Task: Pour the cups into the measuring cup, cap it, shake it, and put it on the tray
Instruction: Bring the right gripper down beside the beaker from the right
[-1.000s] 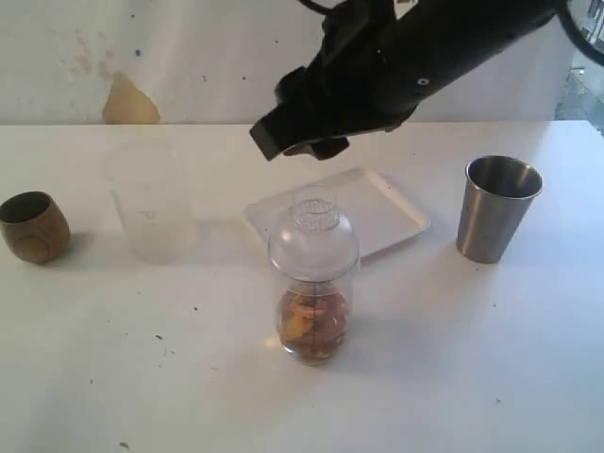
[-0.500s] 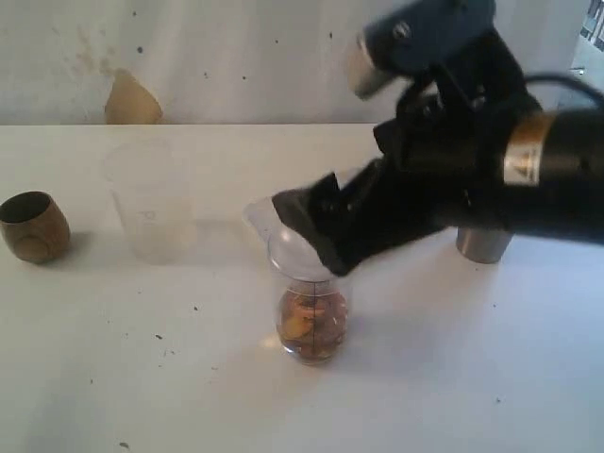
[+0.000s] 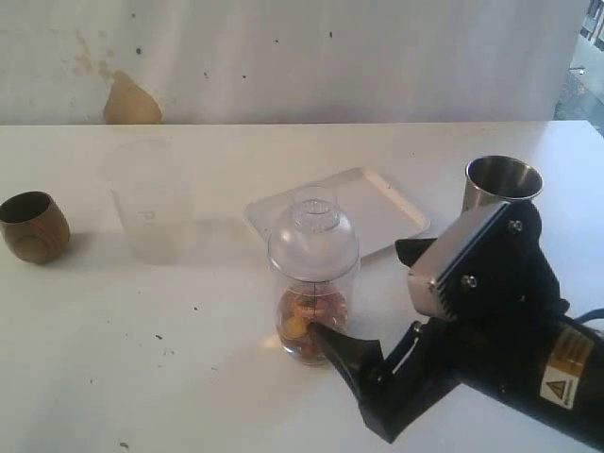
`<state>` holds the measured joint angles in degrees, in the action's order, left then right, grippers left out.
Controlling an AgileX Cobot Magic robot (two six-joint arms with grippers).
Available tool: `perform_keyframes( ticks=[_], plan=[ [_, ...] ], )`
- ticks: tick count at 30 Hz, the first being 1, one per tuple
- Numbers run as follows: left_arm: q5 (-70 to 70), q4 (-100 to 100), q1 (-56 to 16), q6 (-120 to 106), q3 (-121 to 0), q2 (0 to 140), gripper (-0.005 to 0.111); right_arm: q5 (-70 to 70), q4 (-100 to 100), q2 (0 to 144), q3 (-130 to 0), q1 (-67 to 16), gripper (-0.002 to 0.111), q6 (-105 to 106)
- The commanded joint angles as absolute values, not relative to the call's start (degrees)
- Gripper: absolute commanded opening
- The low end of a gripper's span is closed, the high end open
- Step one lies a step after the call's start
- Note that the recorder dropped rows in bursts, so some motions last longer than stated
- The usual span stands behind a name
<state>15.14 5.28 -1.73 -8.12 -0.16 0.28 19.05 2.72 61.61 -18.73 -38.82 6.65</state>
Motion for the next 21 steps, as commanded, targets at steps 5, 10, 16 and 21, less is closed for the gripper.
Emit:
perform_keyframes(
  ticks=[5, 10, 16, 21],
  plan=[
    [14.6, 5.1, -1.8, -8.2, 0.0, 0.0, 0.0, 29.1, 2.8, 64.6, -14.2, -38.9, 0.105, 7.3],
    [14.6, 5.1, -1.8, -8.2, 0.0, 0.0, 0.0, 36.3, 2.9, 74.4, -14.0, -38.9, 0.105, 6.0],
    [14.6, 5.1, -1.8, -8.2, 0.0, 0.0, 0.0, 48.4, 2.9, 85.4, -14.0, -38.9, 0.105, 2.1],
    [14.6, 5.1, -1.8, -8.2, 0.0, 0.0, 0.0, 56.9, 2.9, 91.1, -14.2, -38.9, 0.105, 1.2]
  ],
)
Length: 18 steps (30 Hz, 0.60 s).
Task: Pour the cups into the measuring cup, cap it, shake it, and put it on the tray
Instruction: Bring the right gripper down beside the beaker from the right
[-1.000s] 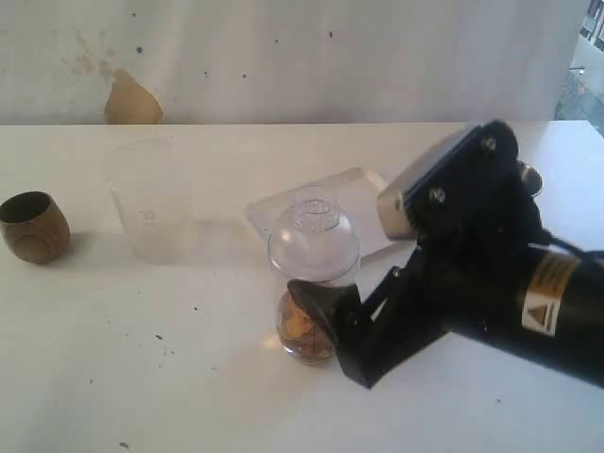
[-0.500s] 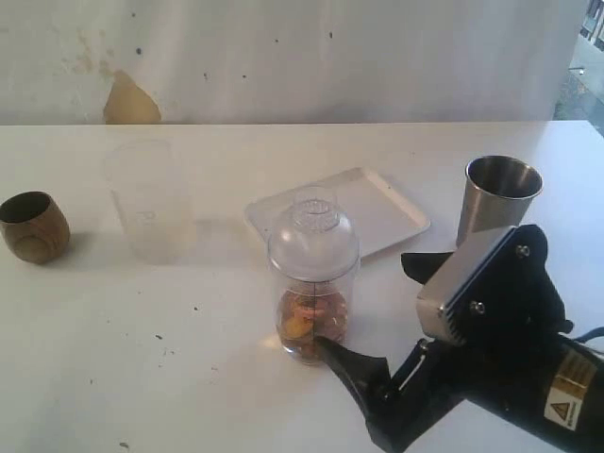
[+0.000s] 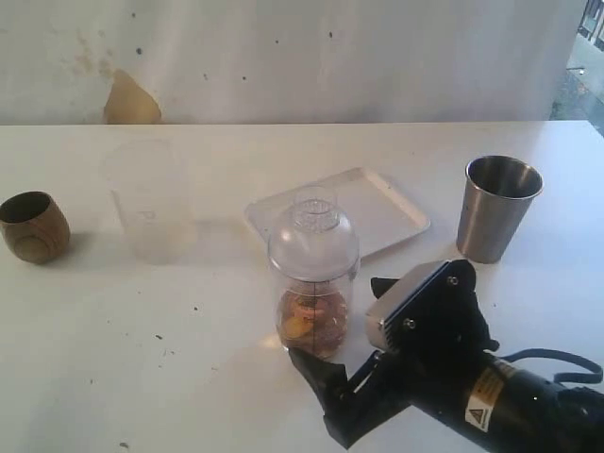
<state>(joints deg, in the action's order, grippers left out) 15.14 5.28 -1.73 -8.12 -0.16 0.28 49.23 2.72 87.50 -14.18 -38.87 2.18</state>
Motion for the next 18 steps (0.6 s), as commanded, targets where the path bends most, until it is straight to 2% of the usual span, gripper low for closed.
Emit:
perform_keyframes(
  ticks=[1, 5, 18],
  plan=[
    [14.6, 5.1, -1.8, -8.2, 0.0, 0.0, 0.0, 58.4, 3.0, 92.2, -14.2, -38.9, 0.105, 0.9],
    [14.6, 5.1, -1.8, -8.2, 0.0, 0.0, 0.0, 63.6, 3.0, 96.8, -15.1, -38.9, 0.105, -1.8],
    [14.6, 5.1, -1.8, -8.2, 0.0, 0.0, 0.0, 64.5, 10.8, 106.5, -24.1, -38.8, 0.105, -1.3]
  ],
)
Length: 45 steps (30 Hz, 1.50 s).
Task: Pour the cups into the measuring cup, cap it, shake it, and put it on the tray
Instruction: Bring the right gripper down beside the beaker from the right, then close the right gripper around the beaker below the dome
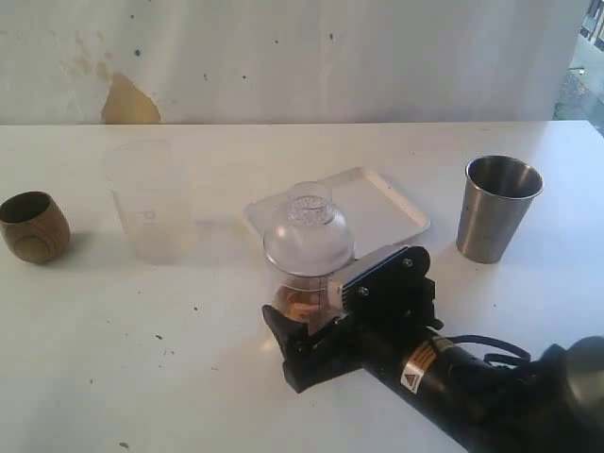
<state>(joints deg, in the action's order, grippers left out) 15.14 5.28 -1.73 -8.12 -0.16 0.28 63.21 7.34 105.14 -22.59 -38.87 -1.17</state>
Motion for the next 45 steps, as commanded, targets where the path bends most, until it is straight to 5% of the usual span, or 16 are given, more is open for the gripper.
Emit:
perform_keyframes(
  ticks=[1, 41, 45],
  plan=[
    [14.6, 5.1, -1.8, -8.2, 0.0, 0.0, 0.0, 64.5, 10.8, 106.9, -24.8, -38.8, 0.105, -1.3],
    [14.6, 5.1, -1.8, -8.2, 0.0, 0.0, 0.0, 68.3, 11.3, 110.5, -29.2, -38.8, 0.105, -4.7],
    [14.6, 5.1, -1.8, -8.2, 0.0, 0.0, 0.0, 67.6, 13.1, 110.5, -29.2, -38.8, 0.096, -3.0]
  ],
)
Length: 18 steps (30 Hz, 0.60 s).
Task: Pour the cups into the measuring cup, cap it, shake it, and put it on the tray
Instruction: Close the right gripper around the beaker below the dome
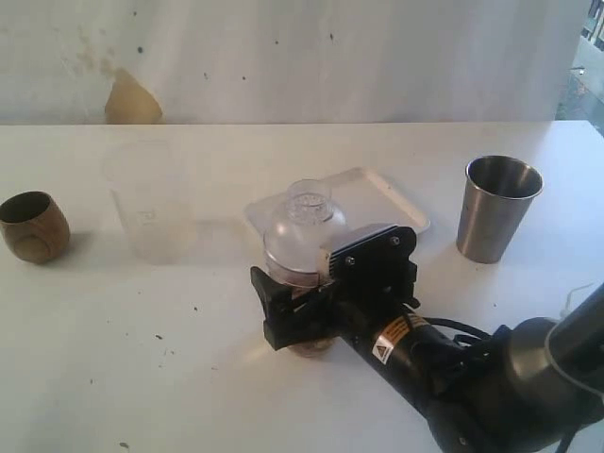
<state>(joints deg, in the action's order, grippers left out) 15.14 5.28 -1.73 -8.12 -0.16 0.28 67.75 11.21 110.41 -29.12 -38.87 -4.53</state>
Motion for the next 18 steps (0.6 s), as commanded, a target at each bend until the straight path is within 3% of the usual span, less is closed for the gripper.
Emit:
perform_keyframes(
  ticks=[1, 3, 8, 9, 18],
  plan=[
    [14.6, 5.1, -1.8, -8.2, 0.0, 0.0, 0.0, 66.9, 13.4, 110.5, -29.2, -38.8, 0.089, -1.9],
    [14.6, 5.1, -1.8, -8.2, 0.0, 0.0, 0.0, 66.1, 13.4, 110.5, -29.2, -38.8, 0.069, -1.3],
    [14.6, 5.1, -1.8, -8.2, 0.0, 0.0, 0.0, 63.7, 13.5, 110.5, -29.2, -38.8, 0.006, -2.8],
    [14.6, 5.1, -1.8, -8.2, 0.0, 0.0, 0.0, 62.9, 13.5, 110.5, -29.2, -38.8, 0.0, -3.9],
    [14.6, 5.1, -1.8, -8.2, 0.0, 0.0, 0.0, 59.9, 7.4, 106.0, -29.9, -38.8, 0.0, -4.4]
  ],
)
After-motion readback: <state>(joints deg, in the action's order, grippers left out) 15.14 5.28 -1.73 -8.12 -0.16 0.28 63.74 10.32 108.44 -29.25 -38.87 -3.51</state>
